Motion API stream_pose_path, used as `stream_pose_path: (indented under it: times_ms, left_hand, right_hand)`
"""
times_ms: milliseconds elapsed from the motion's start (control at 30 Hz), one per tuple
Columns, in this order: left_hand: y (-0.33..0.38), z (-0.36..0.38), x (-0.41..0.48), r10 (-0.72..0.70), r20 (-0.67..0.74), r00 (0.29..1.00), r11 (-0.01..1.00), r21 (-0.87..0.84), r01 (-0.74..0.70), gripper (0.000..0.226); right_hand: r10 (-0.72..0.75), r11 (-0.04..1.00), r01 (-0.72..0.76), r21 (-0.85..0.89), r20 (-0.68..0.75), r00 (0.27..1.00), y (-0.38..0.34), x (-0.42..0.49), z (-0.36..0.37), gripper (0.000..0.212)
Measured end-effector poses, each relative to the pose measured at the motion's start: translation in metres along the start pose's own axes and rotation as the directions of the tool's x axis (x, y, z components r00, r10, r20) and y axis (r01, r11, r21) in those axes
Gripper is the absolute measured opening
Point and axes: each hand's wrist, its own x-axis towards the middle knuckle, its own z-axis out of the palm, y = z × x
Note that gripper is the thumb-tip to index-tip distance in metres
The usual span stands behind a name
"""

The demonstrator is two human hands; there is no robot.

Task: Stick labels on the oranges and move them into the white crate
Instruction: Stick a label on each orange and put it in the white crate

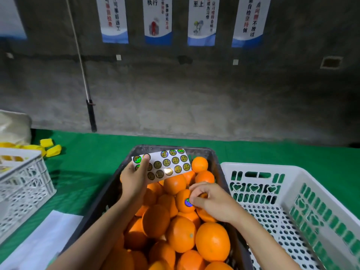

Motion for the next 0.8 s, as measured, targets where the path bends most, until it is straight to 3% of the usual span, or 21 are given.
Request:
stream_pose_path:
  times_ms: [233,400,600,667,733,800]
  left_hand:
    - [0.0032,0.0006,-0.0050,0.013,0.057,0.998,1.000,-0.003,-0.013,0.026]
    - [0.0008,0.0013,-0.0040,-0.002,0.058,0.998,1.000,0.024,0.000,0.027]
    - [0.0008,0.0005,-0.0029,0.006,0.048,0.999,1.000,0.026,-0.008,0.025]
    - [0.0015,0.0007,-0.0034,0.006,0.052,0.999,1.000,0.027,-0.008,0.024]
    - [0.0019,0.0011,-0.0038,0.012,0.049,0.999,0.999,0.038,-0.014,0.024]
    - [0.0018,0.0011,-0.0039,0.014,0.040,0.999,0.999,0.043,-0.016,0.024]
  right_hand:
    - [-0.045,0.999,0.048,0.019,-0.137,0.990,0.0038,-0.0009,0.0084,0.004]
    - [0.011,0.994,0.007,0.108,-0.162,0.987,0.0034,-0.0011,0.0067,0.028]
    - [-0.040,0.990,0.067,0.123,-0.206,0.978,0.0028,0.0001,0.0060,0.010]
    - [-0.015,1.000,0.017,0.018,-0.096,0.995,0.0039,-0.0001,0.0079,0.038]
    - [0.009,0.970,-0.011,-0.242,-0.011,1.000,0.0074,-0.0006,0.0098,0.066]
    - [-0.006,0.940,0.008,-0.342,0.007,1.000,0.0068,-0.0008,0.0096,0.073]
